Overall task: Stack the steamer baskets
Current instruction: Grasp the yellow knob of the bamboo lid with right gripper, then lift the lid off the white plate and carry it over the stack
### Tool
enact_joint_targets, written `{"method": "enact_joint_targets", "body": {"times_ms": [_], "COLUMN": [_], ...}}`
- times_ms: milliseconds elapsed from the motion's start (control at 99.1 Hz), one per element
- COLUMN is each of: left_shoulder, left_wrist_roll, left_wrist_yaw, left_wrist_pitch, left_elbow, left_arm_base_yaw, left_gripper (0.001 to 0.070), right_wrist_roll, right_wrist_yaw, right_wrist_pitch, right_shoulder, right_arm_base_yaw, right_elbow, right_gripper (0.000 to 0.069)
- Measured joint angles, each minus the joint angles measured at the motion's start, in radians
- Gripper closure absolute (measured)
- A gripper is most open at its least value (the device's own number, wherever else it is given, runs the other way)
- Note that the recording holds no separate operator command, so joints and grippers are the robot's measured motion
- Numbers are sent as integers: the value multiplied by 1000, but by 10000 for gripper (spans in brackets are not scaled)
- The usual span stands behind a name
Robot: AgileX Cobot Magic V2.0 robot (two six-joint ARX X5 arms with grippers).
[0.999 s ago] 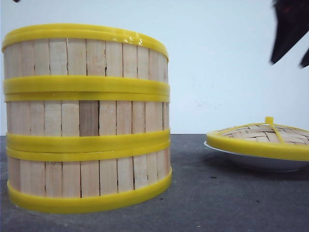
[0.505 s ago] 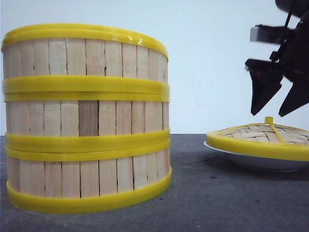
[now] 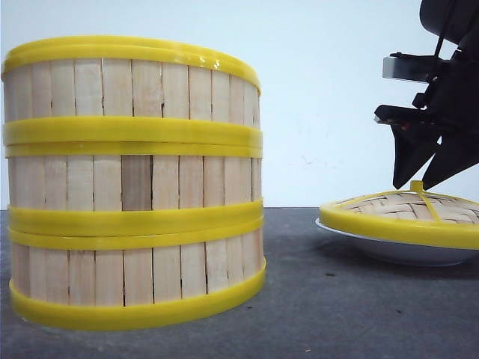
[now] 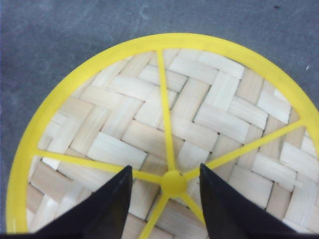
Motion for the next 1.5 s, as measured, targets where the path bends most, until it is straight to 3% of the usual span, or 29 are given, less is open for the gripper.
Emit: {"method": "enact_joint_targets", "body": {"times_ms": [444, 686, 1080, 1503], "left_shoulder": [0, 0, 0, 0], "left_wrist_roll": [0, 0, 0, 0], "left_wrist_yaw": [0, 0, 0, 0], "left_wrist_pitch": [0, 0, 3, 38], "left_elbow": [0, 0, 0, 0], "left_arm_base_yaw": [0, 0, 0, 0], "left_gripper": [321, 321, 321, 321], "right_wrist_roll": [0, 0, 0, -57], "right_wrist_yaw": [-4, 1, -18, -94], "right_wrist_pitch": [29, 29, 42, -268], "right_shoulder": [27, 27, 27, 0], "right_arm_base_yaw": [0, -2, 0, 48], "right_elbow": [0, 0, 7, 393], "right_gripper": [442, 611, 633, 633]}}
